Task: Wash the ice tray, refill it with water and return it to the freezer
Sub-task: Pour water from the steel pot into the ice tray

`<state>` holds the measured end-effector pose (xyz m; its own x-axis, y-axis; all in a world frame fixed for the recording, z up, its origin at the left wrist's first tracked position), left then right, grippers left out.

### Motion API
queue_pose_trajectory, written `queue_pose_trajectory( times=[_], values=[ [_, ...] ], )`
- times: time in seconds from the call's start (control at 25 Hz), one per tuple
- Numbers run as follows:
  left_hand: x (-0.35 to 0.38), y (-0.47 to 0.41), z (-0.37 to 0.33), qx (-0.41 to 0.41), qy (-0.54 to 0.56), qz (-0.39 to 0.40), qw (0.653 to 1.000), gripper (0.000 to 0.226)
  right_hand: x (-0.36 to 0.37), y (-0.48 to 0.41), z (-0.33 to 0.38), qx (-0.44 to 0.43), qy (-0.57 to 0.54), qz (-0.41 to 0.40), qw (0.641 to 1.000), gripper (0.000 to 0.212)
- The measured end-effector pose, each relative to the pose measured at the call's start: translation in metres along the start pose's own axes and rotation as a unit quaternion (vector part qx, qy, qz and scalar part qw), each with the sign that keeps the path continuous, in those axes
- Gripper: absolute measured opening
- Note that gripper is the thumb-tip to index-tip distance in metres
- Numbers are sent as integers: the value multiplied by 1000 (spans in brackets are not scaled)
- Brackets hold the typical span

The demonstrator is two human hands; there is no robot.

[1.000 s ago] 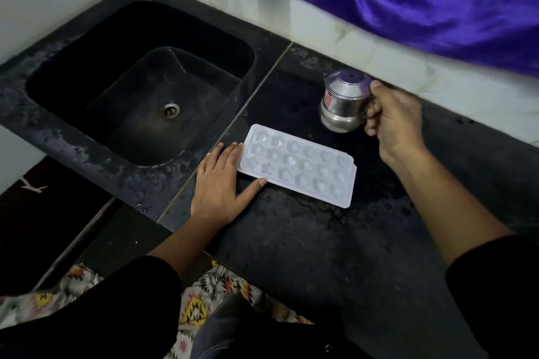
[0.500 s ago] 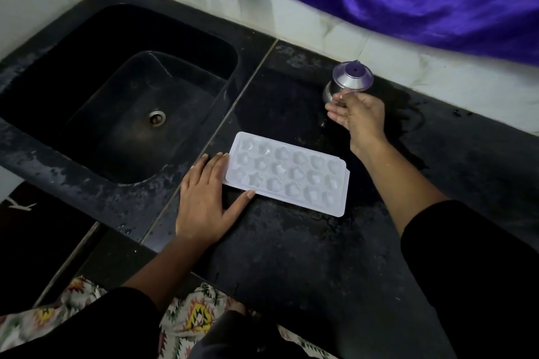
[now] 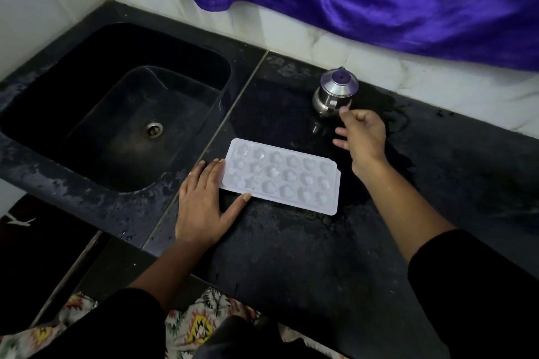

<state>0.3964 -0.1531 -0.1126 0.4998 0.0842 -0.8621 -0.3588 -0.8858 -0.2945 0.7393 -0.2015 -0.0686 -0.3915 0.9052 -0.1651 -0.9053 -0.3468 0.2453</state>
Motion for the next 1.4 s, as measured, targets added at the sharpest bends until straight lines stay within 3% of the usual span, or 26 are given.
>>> queue_pose_trajectory(
  times=[0.16, 0.4, 0.56, 0.72, 0.8, 1.04, 1.4],
  values=[
    [-1, 0, 1, -3, 10, 2, 1000, 88, -51, 42, -23, 2, 74, 10, 997, 17],
    [-3, 1, 2, -11, 55, 4, 998, 85, -71, 85, -65, 0, 220, 78, 972, 30],
    [-9, 1, -1, -30, 116, 20, 993, 80, -60, 85, -63, -11, 240, 103, 965, 19],
    [-24, -2, -4, -111, 211, 11, 971, 62, -59, 86, -63, -15, 221, 115, 968, 21],
    [-29, 0, 0, -165, 269, 15, 949, 56, -60, 89, -58, -25, 202, 114, 972, 23],
    [-60, 21, 28, -323, 469, -33, 822, 30, -38, 132, -11, -51, 101, 162, 980, 16],
    [-181, 102, 120, -413, 448, -172, 774, 18, 49, 273, 16, -40, 44, 290, 955, 20]
  ],
)
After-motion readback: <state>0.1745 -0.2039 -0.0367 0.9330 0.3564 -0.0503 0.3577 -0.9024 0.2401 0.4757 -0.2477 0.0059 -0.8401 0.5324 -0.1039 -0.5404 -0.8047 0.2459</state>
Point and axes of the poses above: each hand's wrist, its own y-axis away from the middle knuckle, its own x-axis out of the palm, z = x × y, the point moved 6 cm from there along -y, towards the middle knuckle, and after that the axes turned 13 degrees about -z, right-handed, at the moved point
